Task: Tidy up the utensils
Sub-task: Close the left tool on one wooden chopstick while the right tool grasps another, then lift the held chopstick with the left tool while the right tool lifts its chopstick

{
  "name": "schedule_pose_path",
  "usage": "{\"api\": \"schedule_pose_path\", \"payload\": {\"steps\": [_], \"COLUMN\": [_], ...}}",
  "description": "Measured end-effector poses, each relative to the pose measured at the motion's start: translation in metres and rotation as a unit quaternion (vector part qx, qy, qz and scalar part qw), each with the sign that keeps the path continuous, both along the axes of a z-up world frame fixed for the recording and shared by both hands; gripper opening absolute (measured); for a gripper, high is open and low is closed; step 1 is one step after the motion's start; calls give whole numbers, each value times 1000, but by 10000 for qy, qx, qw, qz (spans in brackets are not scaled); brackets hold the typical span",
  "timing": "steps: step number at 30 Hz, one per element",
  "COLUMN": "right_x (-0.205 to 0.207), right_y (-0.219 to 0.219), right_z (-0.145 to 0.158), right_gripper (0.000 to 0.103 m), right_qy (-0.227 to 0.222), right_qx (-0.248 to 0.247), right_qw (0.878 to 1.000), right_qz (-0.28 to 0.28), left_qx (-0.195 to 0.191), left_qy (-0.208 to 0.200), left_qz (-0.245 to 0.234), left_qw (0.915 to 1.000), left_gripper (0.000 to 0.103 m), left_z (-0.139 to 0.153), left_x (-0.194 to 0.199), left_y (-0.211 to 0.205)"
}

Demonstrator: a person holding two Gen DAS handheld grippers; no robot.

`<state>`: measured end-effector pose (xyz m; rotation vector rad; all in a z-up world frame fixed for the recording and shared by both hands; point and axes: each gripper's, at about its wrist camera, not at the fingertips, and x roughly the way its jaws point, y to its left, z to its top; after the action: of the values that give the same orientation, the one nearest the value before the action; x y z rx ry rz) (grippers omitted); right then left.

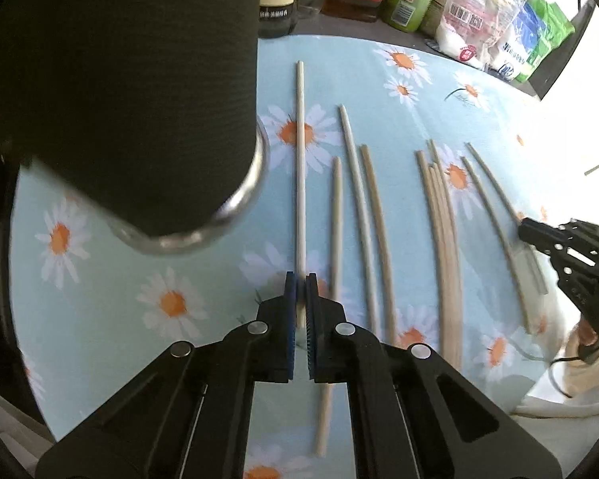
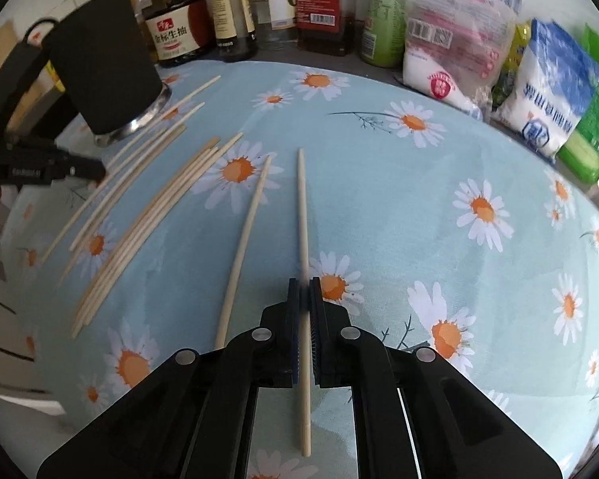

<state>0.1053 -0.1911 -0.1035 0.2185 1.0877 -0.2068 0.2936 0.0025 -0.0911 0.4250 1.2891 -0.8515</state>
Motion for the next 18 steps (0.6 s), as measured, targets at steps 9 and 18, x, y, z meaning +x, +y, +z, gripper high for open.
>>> {"api": "schedule_pose_path", "payload": {"steps": [9,18], "right_x": [-17,-20], "right_y": [-16,-17], "right_z": [18,47], "right_gripper": [5,5], "right_qy": [-369,-757], "right_qx": [668,830], "right_qw": [9970,9911], "right_qz": [142,718], "left_qx": [143,-78], "left_qy": [-220,-203], "left_qz": [329,1076], "left_qw": [9991,9940], "left_gripper": [4,4], "left_z": [12,35], "left_x": [-44,-89], "left_y": [31,65]}}
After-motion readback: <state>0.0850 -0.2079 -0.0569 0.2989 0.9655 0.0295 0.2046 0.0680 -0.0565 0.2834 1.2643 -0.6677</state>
